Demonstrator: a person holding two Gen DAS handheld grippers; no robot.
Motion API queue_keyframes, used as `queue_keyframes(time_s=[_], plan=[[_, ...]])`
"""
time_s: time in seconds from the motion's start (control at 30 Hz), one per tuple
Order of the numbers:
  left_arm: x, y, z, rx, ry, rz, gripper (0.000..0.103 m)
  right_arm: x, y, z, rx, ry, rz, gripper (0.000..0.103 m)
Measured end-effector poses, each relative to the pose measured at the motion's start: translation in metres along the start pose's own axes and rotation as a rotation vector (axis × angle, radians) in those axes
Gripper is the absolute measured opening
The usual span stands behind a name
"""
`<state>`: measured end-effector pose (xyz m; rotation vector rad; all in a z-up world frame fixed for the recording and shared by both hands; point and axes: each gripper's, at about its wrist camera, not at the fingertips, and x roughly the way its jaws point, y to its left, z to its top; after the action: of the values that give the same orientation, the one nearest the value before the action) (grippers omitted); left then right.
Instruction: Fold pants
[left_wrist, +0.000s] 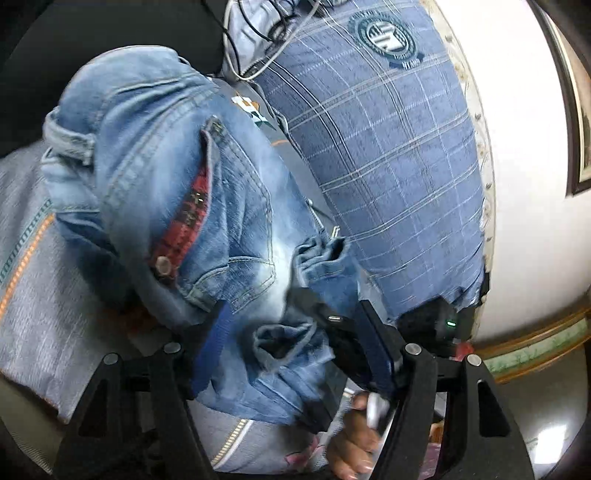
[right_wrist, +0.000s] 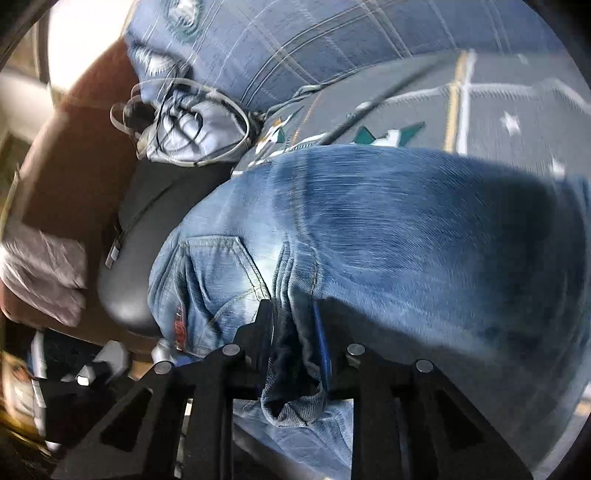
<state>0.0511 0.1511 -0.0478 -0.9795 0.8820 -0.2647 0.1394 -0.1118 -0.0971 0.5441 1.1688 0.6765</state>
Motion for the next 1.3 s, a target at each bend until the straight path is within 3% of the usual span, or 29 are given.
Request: queue_keyframes(time_s=[0.1,0.2,0.27,0.3,0.33,0.4,0.47,0.6,0.7,0.93,1.07,1.17,1.3], plan=[[0.001,-0.014,-0.007,0.076,0.009,0.009,0.069,-0.049,0.008,-0.009,-0.026,-0.115,0.079,0.045],[0.005,-0.022,-0.008,0.092,0.023,0.015,0.07,-0.076,0.011,-0.019,-0.064,-0.175,0.037,0.045],[0.006,-0.023,-0.01,0.092,0.037,0.015,0.07,-0.063,0.005,-0.029,-0.063,-0.139,0.027,0.037],[0.007,-0.024,-0.011,0.091,0.043,0.015,0.07,-0.051,0.002,-0.033,-0.065,-0.104,0.008,0.02],[0.008,-0.026,-0.012,0.093,0.042,0.017,0.07,-0.036,-0.001,-0.04,-0.068,-0.06,-0.017,0.011],[0.005,-0.027,-0.011,0.101,0.019,0.046,0.07,-0.004,-0.004,-0.054,-0.098,0.025,-0.108,0.007],[-0.006,-0.023,-0.014,0.099,-0.019,0.074,0.07,0.002,-0.001,-0.062,-0.116,0.028,-0.131,0.006],[-0.03,-0.008,-0.005,0.052,-0.089,0.094,0.071,-0.033,0.022,-0.061,-0.152,-0.065,-0.075,0.016],[-0.045,0.021,0.005,-0.066,-0.126,0.089,0.076,-0.046,0.047,-0.059,-0.197,-0.124,-0.053,0.053],[-0.048,0.087,0.02,-0.346,-0.083,0.057,0.076,-0.02,0.055,-0.059,-0.189,-0.092,-0.044,0.053],[-0.043,0.095,0.02,-0.403,-0.084,0.053,0.076,-0.014,0.047,-0.058,-0.184,-0.081,-0.041,0.053],[-0.03,0.092,0.021,-0.386,-0.049,0.113,0.075,-0.01,0.037,-0.056,-0.157,-0.072,-0.029,0.053],[-0.026,0.103,0.026,-0.479,-0.07,0.089,0.071,-0.01,0.024,-0.055,-0.133,-0.065,-0.019,0.053]])
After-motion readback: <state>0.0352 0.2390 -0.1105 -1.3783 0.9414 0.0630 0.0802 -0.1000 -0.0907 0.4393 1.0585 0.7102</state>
